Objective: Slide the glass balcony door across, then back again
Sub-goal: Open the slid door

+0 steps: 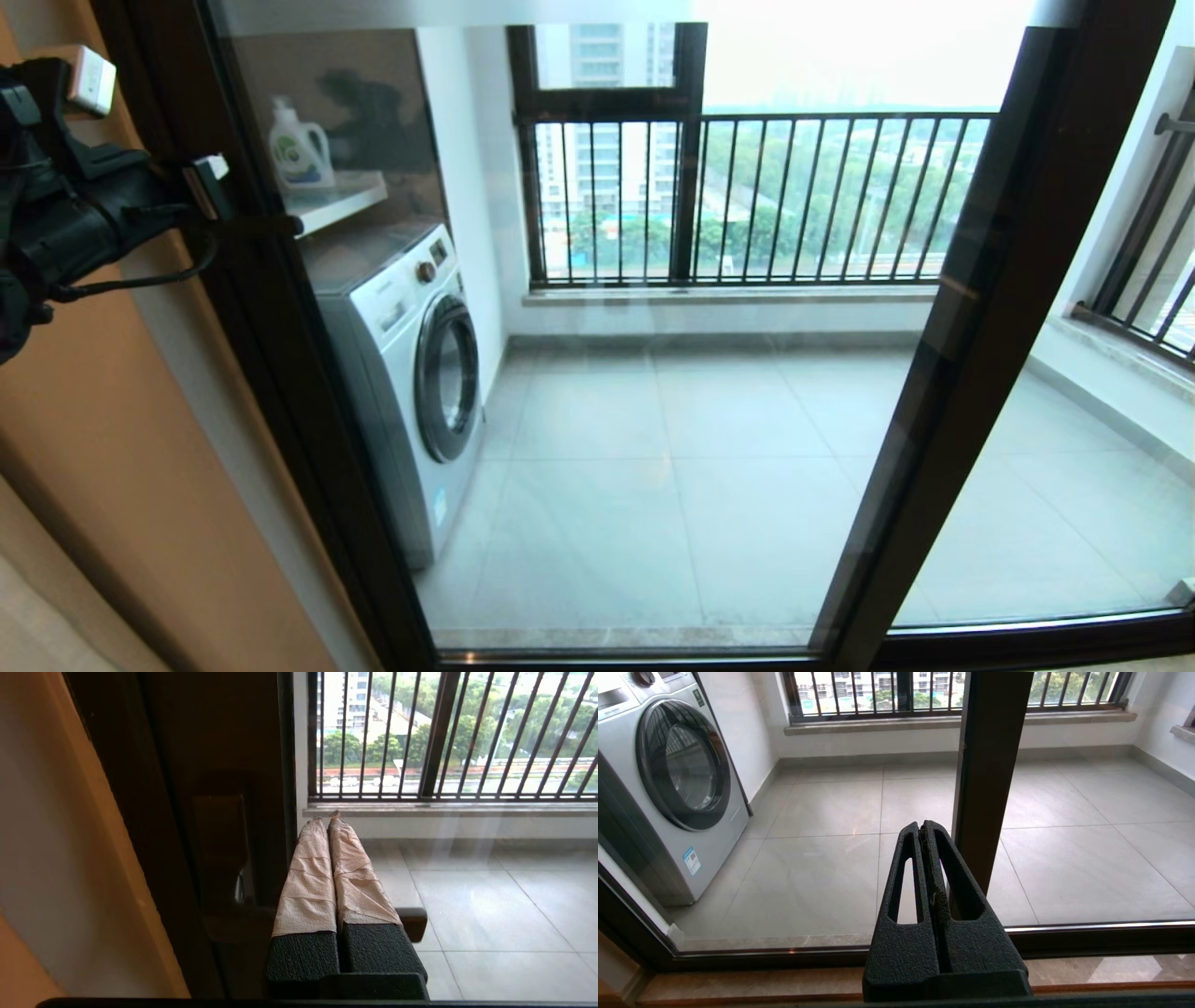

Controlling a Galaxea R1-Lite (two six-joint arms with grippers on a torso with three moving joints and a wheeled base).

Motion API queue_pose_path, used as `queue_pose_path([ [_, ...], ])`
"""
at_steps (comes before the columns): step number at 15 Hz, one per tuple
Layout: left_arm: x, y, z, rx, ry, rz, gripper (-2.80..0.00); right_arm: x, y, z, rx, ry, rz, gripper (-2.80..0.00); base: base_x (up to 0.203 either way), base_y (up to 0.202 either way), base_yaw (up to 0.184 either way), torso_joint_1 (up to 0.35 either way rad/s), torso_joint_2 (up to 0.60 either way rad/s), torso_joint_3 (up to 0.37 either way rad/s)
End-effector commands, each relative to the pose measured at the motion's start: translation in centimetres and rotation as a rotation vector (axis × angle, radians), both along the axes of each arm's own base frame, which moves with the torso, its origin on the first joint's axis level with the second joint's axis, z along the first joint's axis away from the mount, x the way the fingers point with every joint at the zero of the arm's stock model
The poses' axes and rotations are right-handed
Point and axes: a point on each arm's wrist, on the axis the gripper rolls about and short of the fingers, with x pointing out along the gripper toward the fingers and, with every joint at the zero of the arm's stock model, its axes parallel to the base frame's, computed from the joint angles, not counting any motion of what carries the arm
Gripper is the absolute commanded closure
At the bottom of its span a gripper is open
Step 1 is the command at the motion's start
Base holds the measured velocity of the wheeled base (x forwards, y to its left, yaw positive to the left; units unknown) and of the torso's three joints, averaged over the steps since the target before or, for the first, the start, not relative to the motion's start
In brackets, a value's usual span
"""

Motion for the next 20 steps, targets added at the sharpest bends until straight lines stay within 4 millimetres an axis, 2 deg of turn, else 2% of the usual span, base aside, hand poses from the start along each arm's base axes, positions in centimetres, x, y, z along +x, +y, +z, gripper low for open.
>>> queue_pose_path([
  [1, 1.1, 0.2, -0.2, 0.001, -0.003, 0.000, 0.00, 0.1, 0.0, -0.3, -0.001, 0.011, 0.000, 0.00, 0.000, 0.000, 0.000, 0.000, 0.00, 0.000],
  [7, 3.1, 0.6, -2.2, -0.006, 0.048, 0.009, 0.00, 0.1, 0.0, -0.3, -0.001, 0.011, 0.001, 0.00, 0.000, 0.000, 0.000, 0.000, 0.00, 0.000],
  [13, 4.5, 0.8, -2.8, -0.007, 0.050, 0.015, 0.00, 0.1, 0.0, -0.3, -0.001, 0.011, 0.000, 0.00, 0.000, 0.000, 0.000, 0.000, 0.00, 0.000],
  [16, 5.4, 1.1, -4.1, -0.012, 0.085, 0.020, 0.00, 0.1, 0.0, -0.3, -0.001, 0.011, 0.001, 0.00, 0.000, 0.000, 0.000, 0.000, 0.00, 0.000],
  [20, 5.9, 2.1, -5.2, -0.016, 0.112, 0.040, 0.00, 0.1, 0.0, -0.3, -0.001, 0.011, 0.001, 0.00, 0.000, 0.000, 0.000, 0.000, 0.00, 0.000],
])
